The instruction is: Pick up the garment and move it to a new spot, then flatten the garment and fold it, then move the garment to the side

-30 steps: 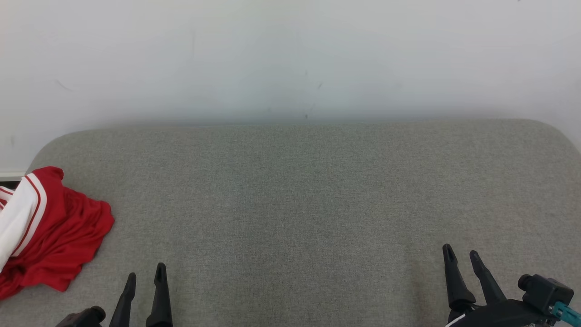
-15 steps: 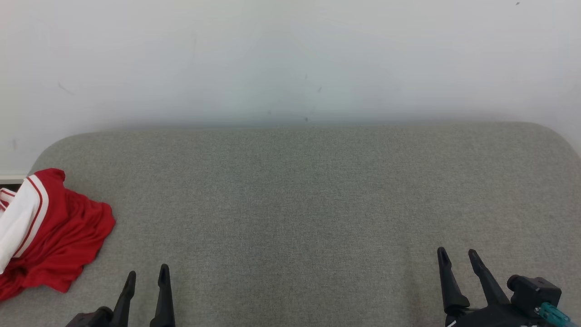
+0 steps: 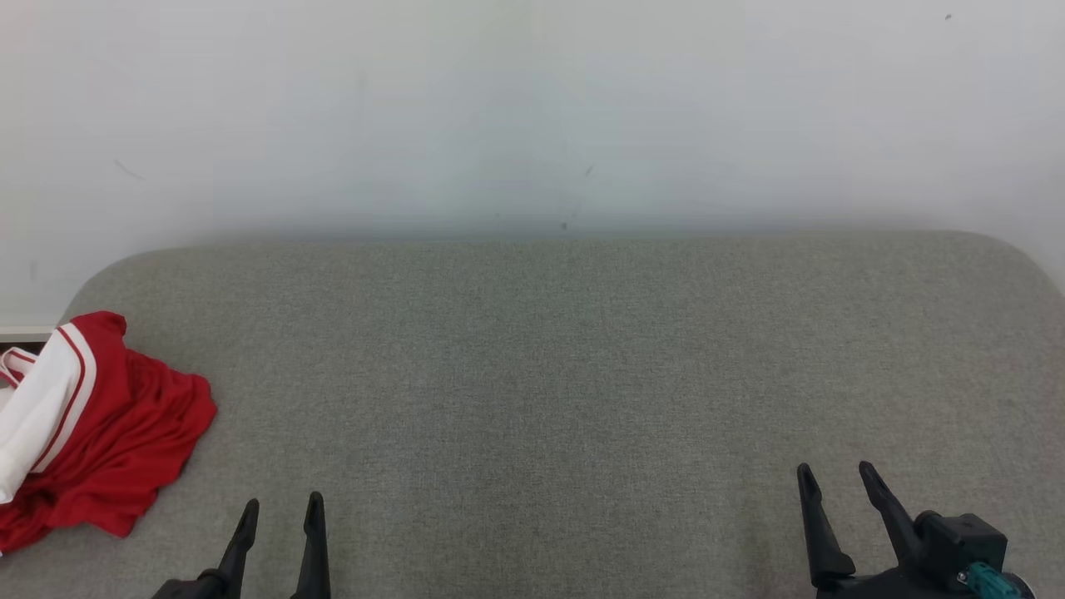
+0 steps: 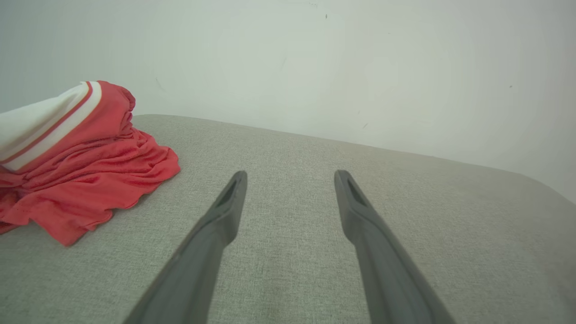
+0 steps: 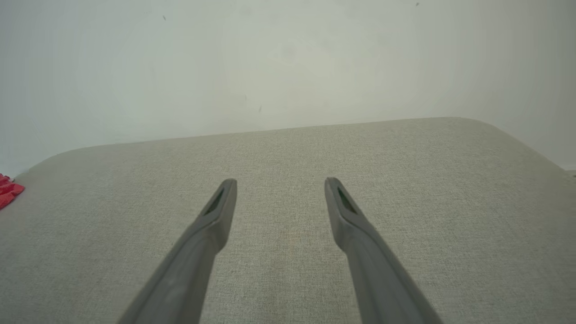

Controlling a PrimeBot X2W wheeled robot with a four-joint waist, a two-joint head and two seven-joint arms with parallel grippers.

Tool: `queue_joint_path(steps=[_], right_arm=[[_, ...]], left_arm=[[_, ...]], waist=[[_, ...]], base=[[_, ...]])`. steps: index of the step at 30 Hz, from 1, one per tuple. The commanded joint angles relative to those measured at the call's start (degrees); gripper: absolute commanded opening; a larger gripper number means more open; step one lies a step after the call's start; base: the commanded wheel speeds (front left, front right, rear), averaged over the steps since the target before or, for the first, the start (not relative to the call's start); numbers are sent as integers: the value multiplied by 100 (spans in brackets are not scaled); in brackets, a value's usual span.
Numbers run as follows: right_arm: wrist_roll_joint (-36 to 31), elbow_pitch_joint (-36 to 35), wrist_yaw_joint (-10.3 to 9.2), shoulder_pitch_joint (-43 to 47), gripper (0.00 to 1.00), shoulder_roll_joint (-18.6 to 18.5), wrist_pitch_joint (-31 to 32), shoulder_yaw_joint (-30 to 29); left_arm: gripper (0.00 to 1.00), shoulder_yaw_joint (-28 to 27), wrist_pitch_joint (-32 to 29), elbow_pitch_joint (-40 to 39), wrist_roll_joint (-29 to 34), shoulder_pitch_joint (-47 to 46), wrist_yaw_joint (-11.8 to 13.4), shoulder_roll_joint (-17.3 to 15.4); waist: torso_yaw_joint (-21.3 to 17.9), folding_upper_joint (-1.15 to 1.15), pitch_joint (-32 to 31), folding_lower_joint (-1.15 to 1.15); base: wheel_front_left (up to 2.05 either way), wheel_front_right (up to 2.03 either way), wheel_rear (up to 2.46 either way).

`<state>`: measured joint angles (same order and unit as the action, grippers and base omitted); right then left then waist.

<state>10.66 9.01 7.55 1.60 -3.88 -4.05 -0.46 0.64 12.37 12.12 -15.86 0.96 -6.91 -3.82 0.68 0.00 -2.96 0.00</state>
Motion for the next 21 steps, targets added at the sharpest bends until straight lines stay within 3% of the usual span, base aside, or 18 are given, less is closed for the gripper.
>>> queue_joint_path(steps=[1,21], right_arm=[[-125,-37,-10,39,100,5,-19,-18],[-1055,-108,-11,181,100,51,-63,9]], left_arm=[[100,3,46,-29,133,42,-10,-15],[100,-60,262,-12,923,139,0,17]], waist=[[3,0,-3,0],[41,0,-23,0]], base=[[0,0,0],[0,0,0]])
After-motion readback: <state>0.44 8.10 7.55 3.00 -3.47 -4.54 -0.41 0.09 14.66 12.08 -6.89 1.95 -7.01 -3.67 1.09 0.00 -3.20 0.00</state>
